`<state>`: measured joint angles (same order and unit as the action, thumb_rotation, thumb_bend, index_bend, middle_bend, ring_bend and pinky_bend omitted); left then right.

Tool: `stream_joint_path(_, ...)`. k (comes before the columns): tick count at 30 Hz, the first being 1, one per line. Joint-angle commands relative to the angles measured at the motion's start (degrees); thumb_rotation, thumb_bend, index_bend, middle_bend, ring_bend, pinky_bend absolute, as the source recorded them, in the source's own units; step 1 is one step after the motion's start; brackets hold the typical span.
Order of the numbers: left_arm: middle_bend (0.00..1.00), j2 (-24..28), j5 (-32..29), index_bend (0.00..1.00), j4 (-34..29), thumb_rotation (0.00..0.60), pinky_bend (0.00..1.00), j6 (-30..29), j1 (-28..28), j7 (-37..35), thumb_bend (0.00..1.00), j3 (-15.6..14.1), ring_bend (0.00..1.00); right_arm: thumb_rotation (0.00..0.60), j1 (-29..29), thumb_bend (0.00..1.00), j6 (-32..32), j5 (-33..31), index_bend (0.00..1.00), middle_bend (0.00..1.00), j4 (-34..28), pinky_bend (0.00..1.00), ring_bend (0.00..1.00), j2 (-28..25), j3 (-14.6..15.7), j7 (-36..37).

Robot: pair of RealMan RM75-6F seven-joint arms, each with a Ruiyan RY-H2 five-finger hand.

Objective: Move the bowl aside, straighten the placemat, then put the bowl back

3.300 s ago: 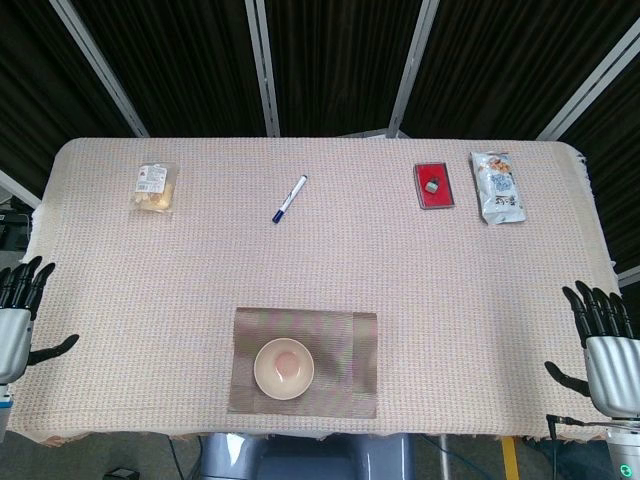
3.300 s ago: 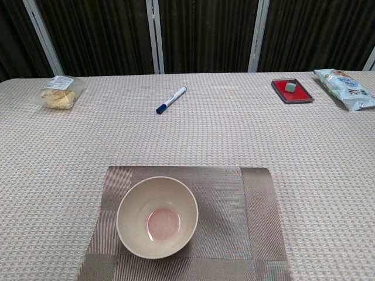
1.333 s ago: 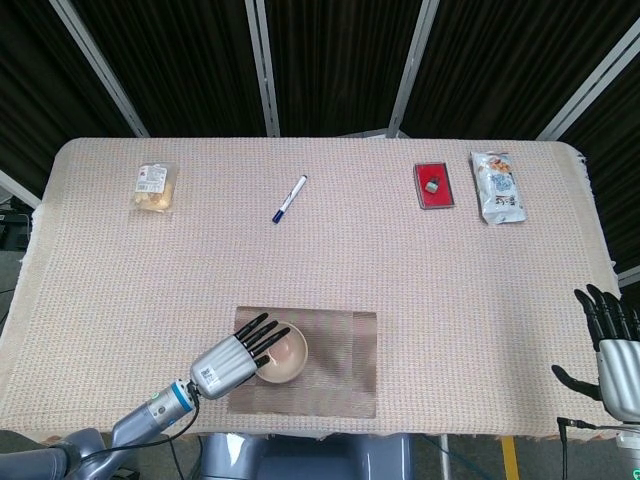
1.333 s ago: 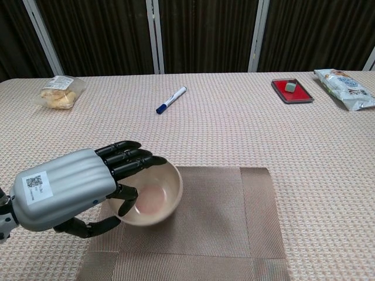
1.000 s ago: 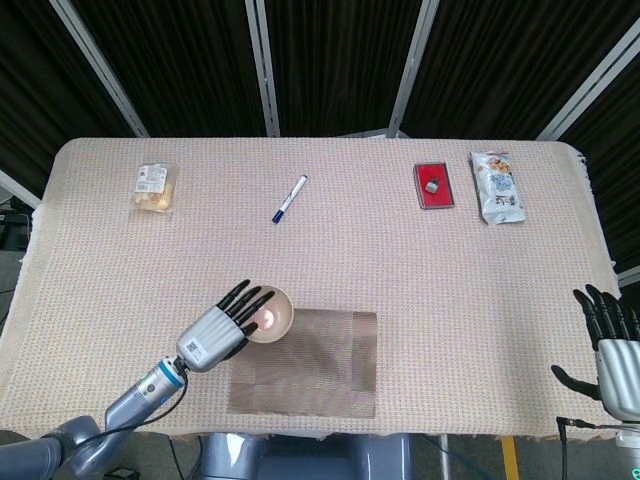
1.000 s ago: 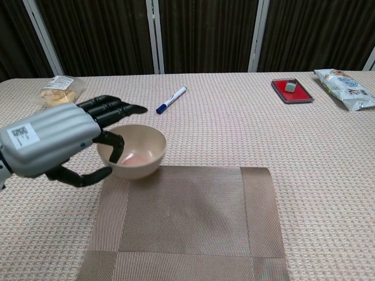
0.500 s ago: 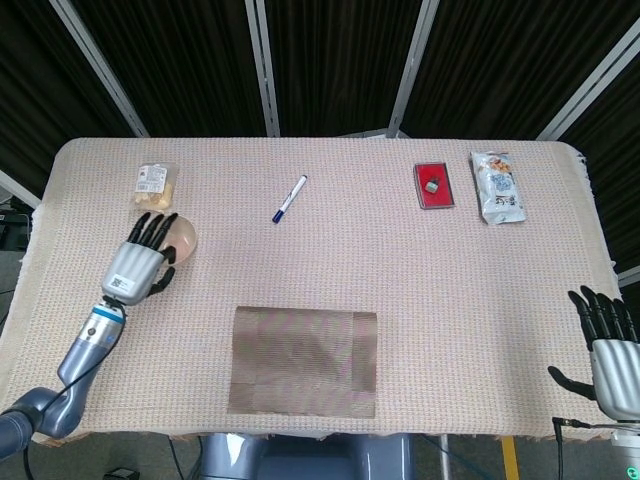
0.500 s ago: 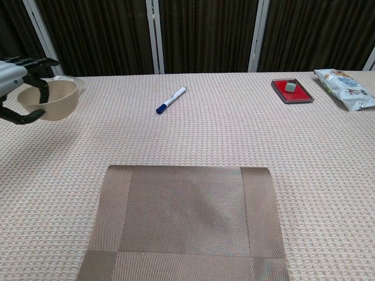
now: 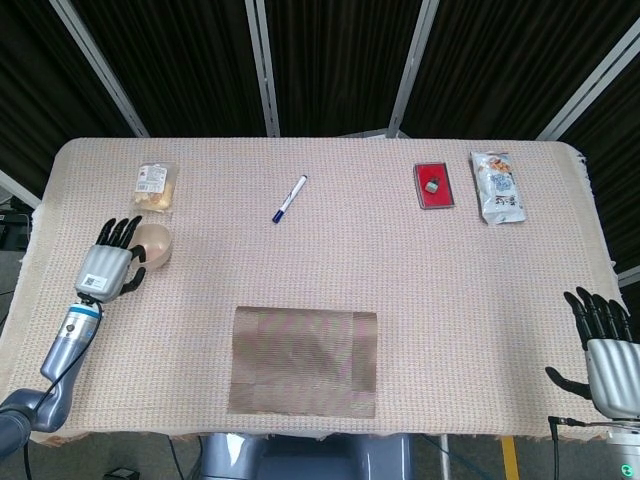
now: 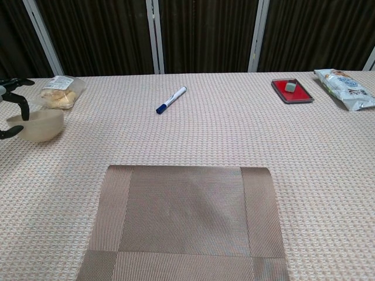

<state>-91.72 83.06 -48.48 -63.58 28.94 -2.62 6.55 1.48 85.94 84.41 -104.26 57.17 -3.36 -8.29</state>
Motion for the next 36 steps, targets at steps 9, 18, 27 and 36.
stream_joint_path(9, 0.0, 7.3, 13.8, 0.19, -15.3, 0.6, 0.0, -14.5, -1.9, -8.4, 0.16, -7.2, 0.0, 0.6, 0.2, 0.0, -0.5, 0.1, 0.0, 0.0, 0.0, 0.0, 0.0, 0.1, 0.3, 0.0)
stream_joint_path(18, 0.0, 9.3, 24.8, 0.28, -28.0, 0.6, 0.0, -14.2, -2.1, -4.0, 0.16, -16.5, 0.0, 0.6, 0.0, 0.0, -0.1, 0.3, 0.0, 0.0, -0.2, 0.0, 0.0, -0.2, 0.3, 0.3)
stream_joint_path(27, 0.0, 4.3, 27.5, 0.32, -26.2, 0.6, 0.0, -11.7, -2.2, -1.4, 0.16, -19.0, 0.0, 0.6, 0.0, 0.0, -0.3, 0.1, 0.0, 0.0, 0.0, 0.0, 0.0, -0.4, 0.2, 0.7)
stream_joint_path(36, 0.0, 2.0, 27.2, 0.32, -23.6, 0.6, 0.0, -10.7, -2.8, -2.7, 0.16, -20.4, 0.0, 0.6, 0.1, 0.0, -0.2, -0.3, 0.0, 0.0, 0.0, 0.0, 0.0, -0.4, 0.0, 0.9)
